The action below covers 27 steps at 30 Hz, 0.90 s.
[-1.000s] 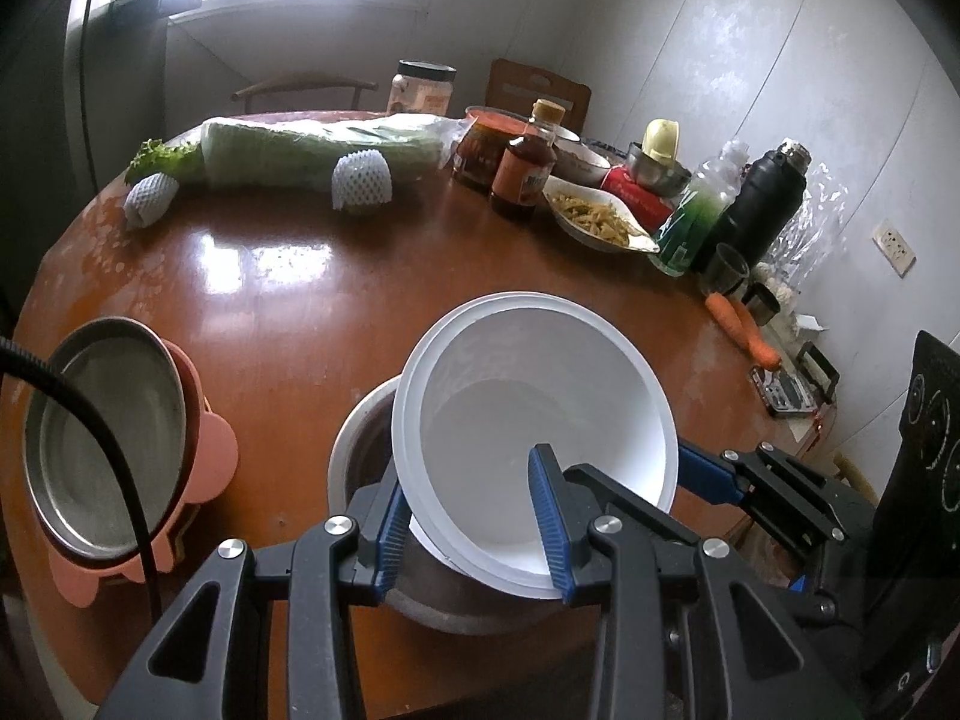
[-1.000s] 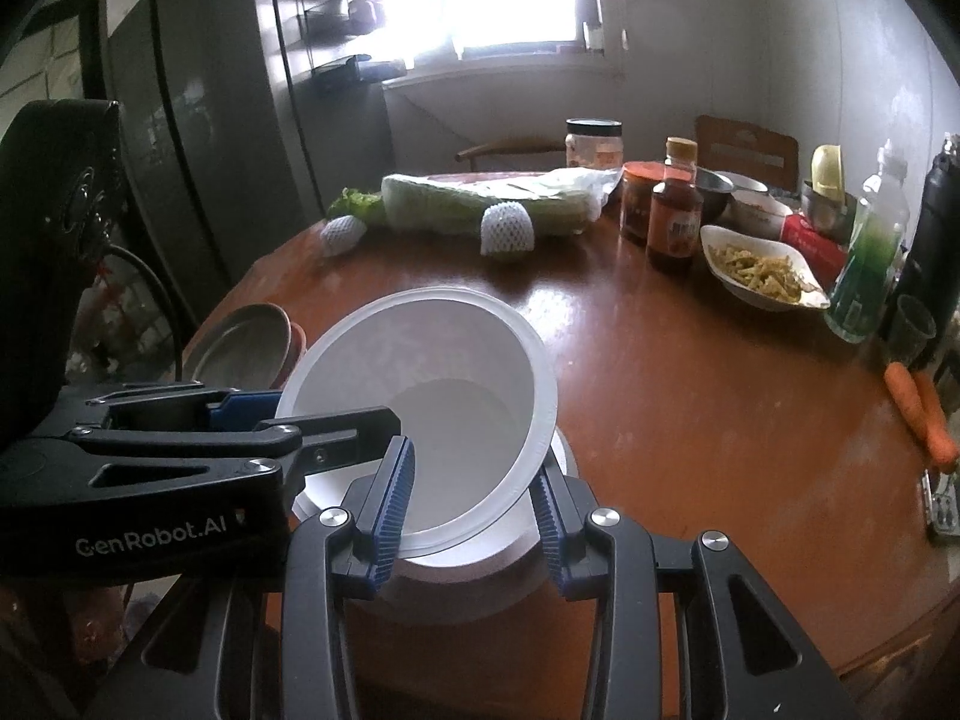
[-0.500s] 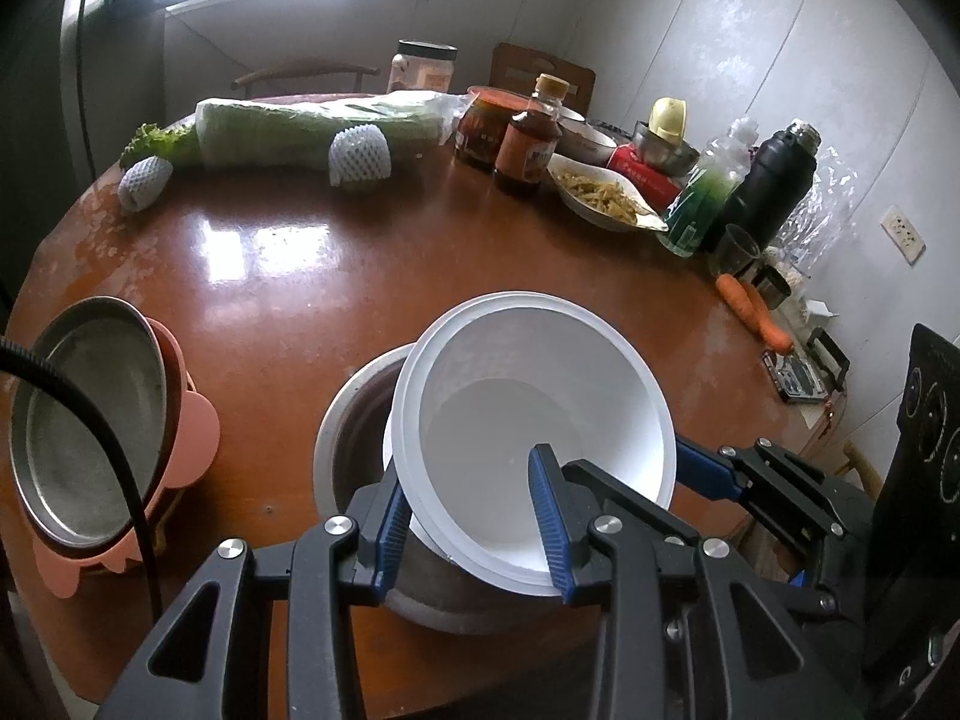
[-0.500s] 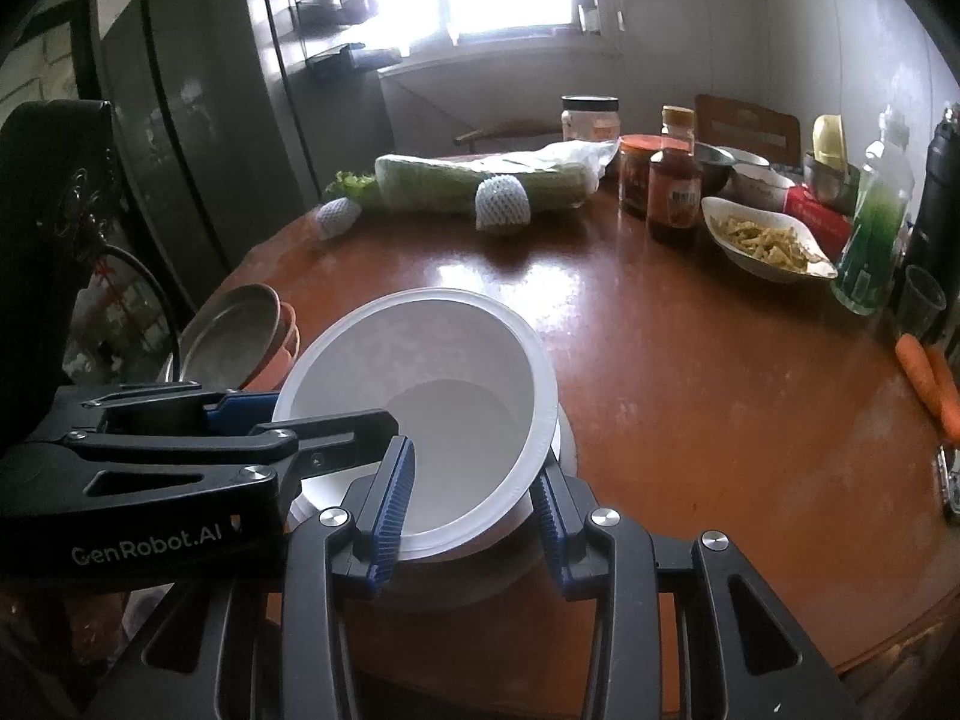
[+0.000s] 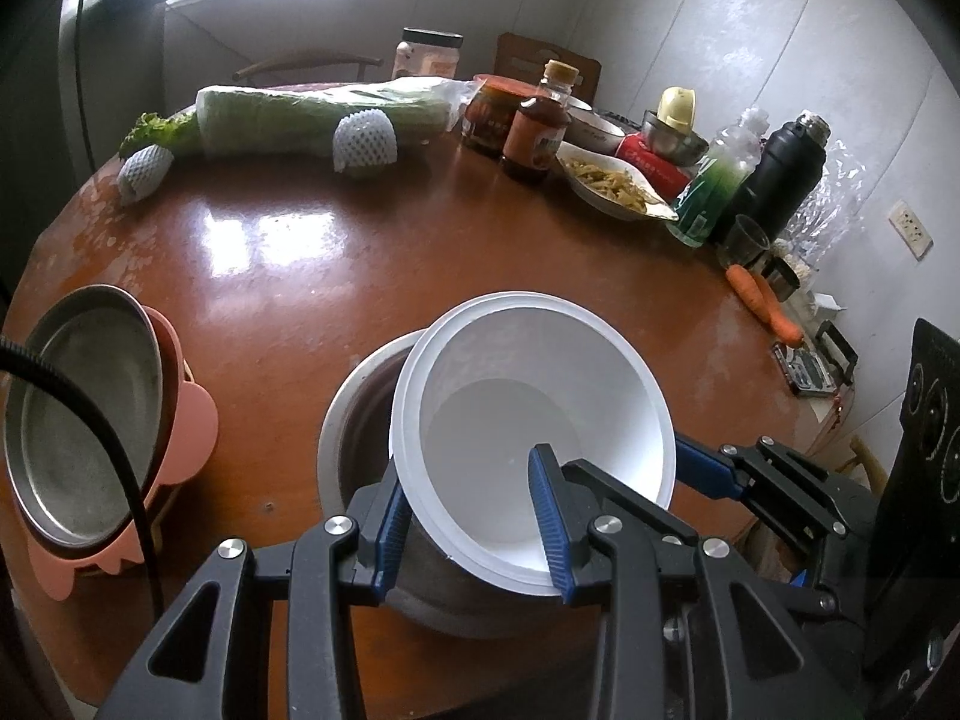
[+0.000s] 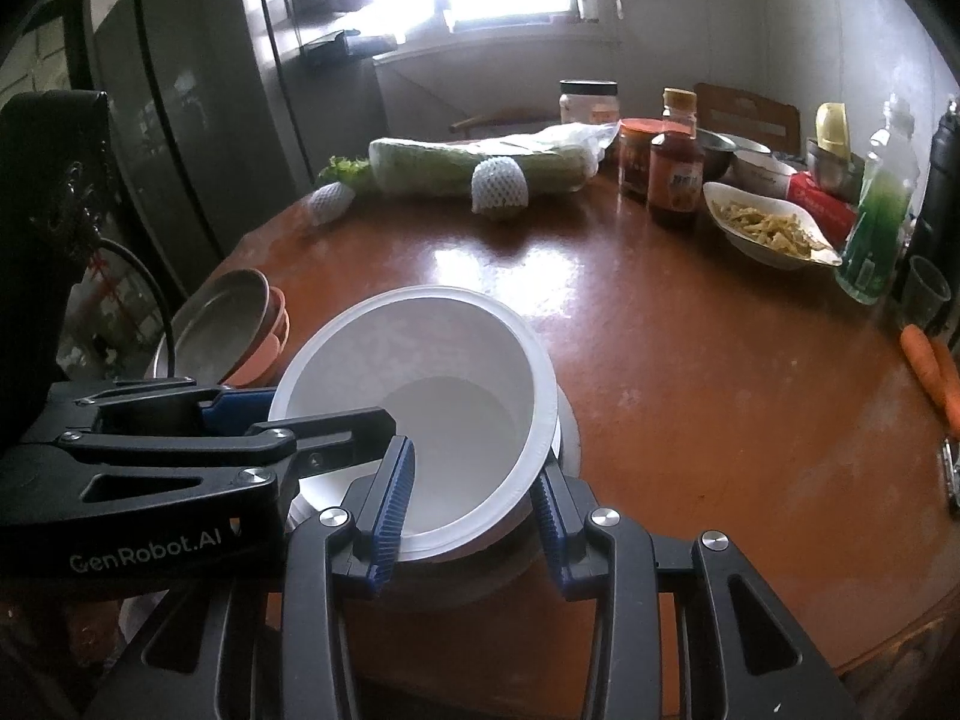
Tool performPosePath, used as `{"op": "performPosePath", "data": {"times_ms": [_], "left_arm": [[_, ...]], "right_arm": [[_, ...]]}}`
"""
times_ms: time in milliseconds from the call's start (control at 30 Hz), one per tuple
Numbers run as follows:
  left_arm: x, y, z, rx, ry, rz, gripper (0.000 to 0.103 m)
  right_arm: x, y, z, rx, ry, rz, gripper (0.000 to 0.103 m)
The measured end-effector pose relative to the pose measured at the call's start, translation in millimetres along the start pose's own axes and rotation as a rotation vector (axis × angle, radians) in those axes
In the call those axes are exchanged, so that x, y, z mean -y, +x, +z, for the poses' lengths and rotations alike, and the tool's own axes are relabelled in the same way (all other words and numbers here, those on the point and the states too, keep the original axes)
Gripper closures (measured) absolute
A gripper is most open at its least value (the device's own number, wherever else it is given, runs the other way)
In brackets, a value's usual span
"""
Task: Organize plates and bowls
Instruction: 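Lower the red-printed bowl into the white bowl and open the left tool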
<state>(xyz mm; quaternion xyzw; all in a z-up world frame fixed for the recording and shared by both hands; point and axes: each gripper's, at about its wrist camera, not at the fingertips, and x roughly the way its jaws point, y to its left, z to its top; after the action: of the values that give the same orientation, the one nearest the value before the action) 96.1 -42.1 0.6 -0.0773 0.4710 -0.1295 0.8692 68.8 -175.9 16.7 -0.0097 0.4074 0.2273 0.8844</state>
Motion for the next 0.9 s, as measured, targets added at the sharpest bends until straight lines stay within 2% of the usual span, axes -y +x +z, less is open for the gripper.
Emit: {"op": "performPosePath", "data": {"times_ms": [633,900], "left_arm": [[-3.6,-1.3,-1.4,0.007,0.001,0.015,0.065],[-6.2,-1.3,-0.4,0.007,-0.004,0.016,0.065]], "right_arm": [[-3.8,3.6,0.1,-0.006,-0.014,-0.012,0.062],[-4.1,3.6,0.7,-0.009,-0.009,-0.021,0.056]]}}
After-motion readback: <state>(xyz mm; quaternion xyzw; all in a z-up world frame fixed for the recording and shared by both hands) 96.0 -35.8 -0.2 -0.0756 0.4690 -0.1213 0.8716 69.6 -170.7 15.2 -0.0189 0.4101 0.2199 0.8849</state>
